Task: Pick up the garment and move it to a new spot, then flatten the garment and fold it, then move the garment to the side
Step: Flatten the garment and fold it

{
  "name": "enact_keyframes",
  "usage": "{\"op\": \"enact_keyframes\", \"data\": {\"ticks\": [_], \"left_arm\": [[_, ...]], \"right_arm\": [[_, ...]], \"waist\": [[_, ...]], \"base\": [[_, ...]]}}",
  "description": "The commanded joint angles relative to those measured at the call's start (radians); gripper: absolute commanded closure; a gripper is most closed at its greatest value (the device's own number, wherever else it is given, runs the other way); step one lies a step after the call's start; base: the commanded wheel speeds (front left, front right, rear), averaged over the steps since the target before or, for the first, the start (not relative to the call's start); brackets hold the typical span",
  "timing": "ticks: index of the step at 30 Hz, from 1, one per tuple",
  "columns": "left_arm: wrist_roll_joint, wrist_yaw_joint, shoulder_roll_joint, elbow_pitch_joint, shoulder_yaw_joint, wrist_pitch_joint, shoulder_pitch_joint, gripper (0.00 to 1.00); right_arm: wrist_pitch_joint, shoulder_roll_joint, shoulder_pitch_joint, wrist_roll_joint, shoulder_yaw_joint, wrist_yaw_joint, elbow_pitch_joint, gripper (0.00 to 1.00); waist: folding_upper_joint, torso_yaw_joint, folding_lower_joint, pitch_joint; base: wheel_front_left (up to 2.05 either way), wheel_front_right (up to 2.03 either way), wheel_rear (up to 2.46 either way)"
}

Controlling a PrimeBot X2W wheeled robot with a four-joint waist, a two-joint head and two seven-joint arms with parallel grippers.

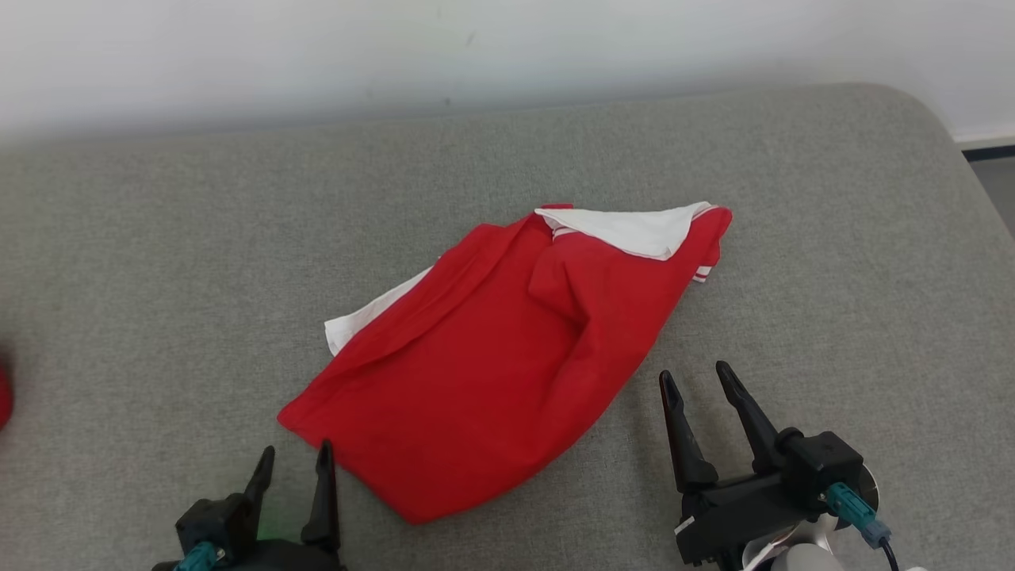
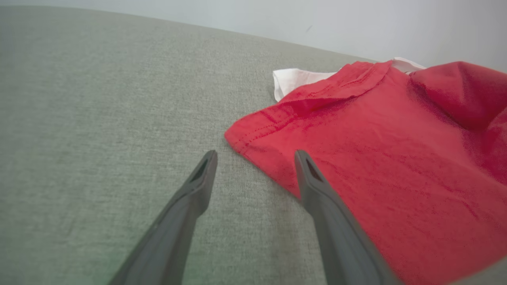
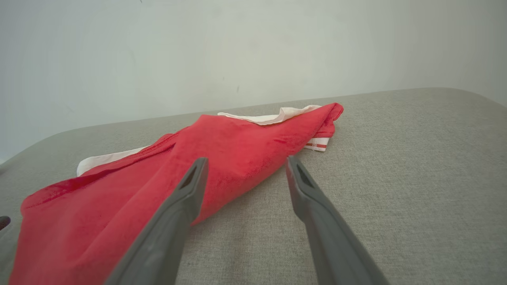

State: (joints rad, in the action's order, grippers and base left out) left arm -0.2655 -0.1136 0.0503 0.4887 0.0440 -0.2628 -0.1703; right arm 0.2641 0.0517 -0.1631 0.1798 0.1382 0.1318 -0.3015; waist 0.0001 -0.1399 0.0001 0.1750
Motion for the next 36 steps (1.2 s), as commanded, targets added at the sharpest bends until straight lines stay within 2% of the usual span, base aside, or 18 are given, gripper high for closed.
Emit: {"op": "enact_keyframes", "data": {"ticks": [1, 9, 10, 12, 13, 21, 27, 32, 36], "left_arm": [[-0.02, -0.002, 0.0, 0.024, 0.006, -0.003, -0.02, 0.0], [-0.071, -0.012, 0.0, 0.117, 0.026, 0.0, -0.097, 0.0], [-0.077, -0.013, 0.0, 0.12, 0.029, 0.0, -0.1, 0.09], [-0.071, -0.016, 0.0, 0.118, 0.038, 0.0, -0.107, 0.85], [-0.067, -0.017, -0.001, 0.114, 0.041, 0.0, -0.109, 1.0], [-0.018, -0.017, 0.0, 0.043, 0.068, -0.001, -0.11, 1.0], [0.008, -0.018, 0.006, -0.09, 0.213, -0.001, -0.157, 1.0], [-0.006, -0.016, 0.027, -0.165, 0.356, -0.001, -0.255, 1.0], [-0.026, -0.016, 0.031, -0.202, 0.423, -0.001, -0.349, 1.0]], "right_arm": [[0.0, -0.002, -0.009, -0.003, 0.0, -0.002, 0.004, 0.0], [0.0, -0.002, -0.032, -0.005, -0.009, -0.002, 0.008, 0.0], [0.0, -0.002, -0.034, -0.006, -0.009, -0.002, 0.008, 0.0], [0.0, -0.002, -0.038, -0.004, -0.008, -0.002, 0.005, 0.0], [0.0, -0.002, -0.04, -0.003, -0.007, -0.002, 0.004, 0.0], [0.0, -0.002, -0.035, 0.006, -0.008, -0.002, -0.006, 0.0], [0.0, -0.002, -0.015, 0.019, -0.004, -0.002, -0.021, 0.0], [0.0, -0.001, -0.005, 0.037, 0.006, -0.002, -0.027, 0.0], [0.0, -0.001, 0.001, 0.043, 0.005, -0.002, -0.021, 0.0]], "waist": [[-0.0001, -0.016, -0.0001, 0.027], [-0.0001, -0.019, -0.0001, 0.065], [-0.0001, -0.017, -0.0001, 0.067], [-0.0001, -0.014, -0.0001, 0.069], [-0.0001, -0.012, -0.0001, 0.069], [-0.0001, 0.001, -0.0001, 0.046], [-0.0001, 0.007, -0.0001, 0.003], [-0.0001, -0.004, -0.0001, -0.023], [-0.0001, -0.016, -0.0001, -0.025]], "base": [[0.0, 0.0, 0.0], [0.0, 0.0, 0.0], [0.0, 0.0, 0.0], [0.0, 0.0, 0.0], [0.0, 0.0, 0.0], [0.0, 0.0, 0.0], [0.0, 0.0, 0.0], [0.0, 0.0, 0.0], [0.0, 0.0, 0.0]]}}
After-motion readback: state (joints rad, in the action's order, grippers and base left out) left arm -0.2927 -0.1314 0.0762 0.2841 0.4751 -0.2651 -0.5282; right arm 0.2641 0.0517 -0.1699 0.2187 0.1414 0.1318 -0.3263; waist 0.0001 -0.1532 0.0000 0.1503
